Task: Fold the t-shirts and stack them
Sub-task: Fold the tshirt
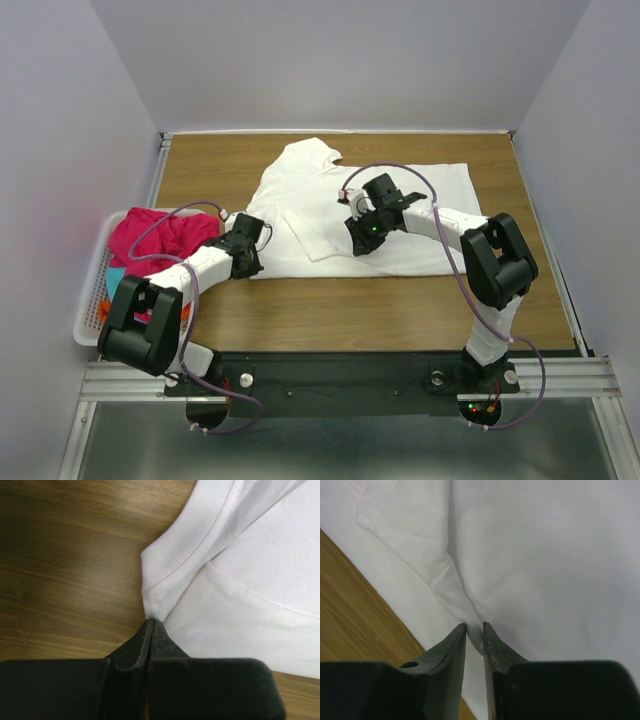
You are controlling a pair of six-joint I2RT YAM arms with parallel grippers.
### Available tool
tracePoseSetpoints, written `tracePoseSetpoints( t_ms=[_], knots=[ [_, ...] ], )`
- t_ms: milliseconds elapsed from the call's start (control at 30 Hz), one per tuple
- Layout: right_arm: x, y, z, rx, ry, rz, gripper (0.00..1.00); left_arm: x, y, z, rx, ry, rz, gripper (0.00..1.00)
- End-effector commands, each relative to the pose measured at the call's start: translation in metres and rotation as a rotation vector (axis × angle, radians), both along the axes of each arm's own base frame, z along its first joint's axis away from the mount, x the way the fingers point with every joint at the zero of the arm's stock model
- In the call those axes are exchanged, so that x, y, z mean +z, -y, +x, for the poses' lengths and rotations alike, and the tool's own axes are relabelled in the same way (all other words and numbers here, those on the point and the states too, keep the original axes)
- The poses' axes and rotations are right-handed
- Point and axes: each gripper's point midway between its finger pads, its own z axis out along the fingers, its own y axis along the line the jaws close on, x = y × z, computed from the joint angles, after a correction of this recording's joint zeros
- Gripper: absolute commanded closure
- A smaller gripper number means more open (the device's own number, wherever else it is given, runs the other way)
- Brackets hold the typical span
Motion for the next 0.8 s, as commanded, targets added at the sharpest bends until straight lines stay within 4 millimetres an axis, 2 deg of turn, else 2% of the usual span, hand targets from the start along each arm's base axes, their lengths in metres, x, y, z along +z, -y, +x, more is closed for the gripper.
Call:
tracePoseSetpoints(
  t_ms=[0, 33, 67, 100, 133, 333, 467, 633, 700, 767],
  knots=[
    [0.010, -0.010, 0.002, 0.035, 0.022, 0.023, 0.80, -0.005, -0.008, -0.006, 0.018, -0.016, 0.023, 0.95],
    [0.011, -0.010, 0.004, 0.032, 0.027, 0.019, 0.84, -0.005, -0.008, -0.006, 0.016, -0.015, 0.023, 0.96],
    [0.011, -0.007, 0.007, 0.023, 0.043, 0.005, 0.93, -0.006, -0.008, -0.007, 0.017, -0.019, 0.023, 0.97],
    [0.012, -0.006, 0.011, 0.014, 0.056, -0.006, 0.99, -0.006, -0.008, -0.007, 0.017, -0.019, 0.023, 1.00],
    [0.013, -0.004, 0.014, 0.002, 0.070, -0.019, 0.99, -0.007, -0.008, -0.007, 0.018, -0.022, 0.025, 1.00],
    [0.023, 0.007, 0.049, -0.085, 0.168, -0.084, 0.99, -0.008, -0.010, -0.008, 0.018, -0.026, 0.035, 1.00],
    [0.024, 0.008, 0.057, -0.103, 0.184, -0.099, 0.99, -0.008, -0.011, -0.009, 0.021, -0.028, 0.036, 1.00],
    [0.010, 0.012, 0.057, -0.126, 0.156, -0.129, 0.98, -0.007, -0.011, -0.008, 0.024, -0.022, 0.036, 1.00],
    [0.005, 0.018, 0.058, -0.156, 0.154, -0.155, 0.94, -0.005, -0.011, -0.007, 0.027, -0.017, 0.034, 1.00],
    [0.009, 0.022, 0.060, -0.181, 0.167, -0.167, 0.81, -0.002, -0.011, -0.007, 0.027, -0.012, 0.031, 1.00]
  ],
)
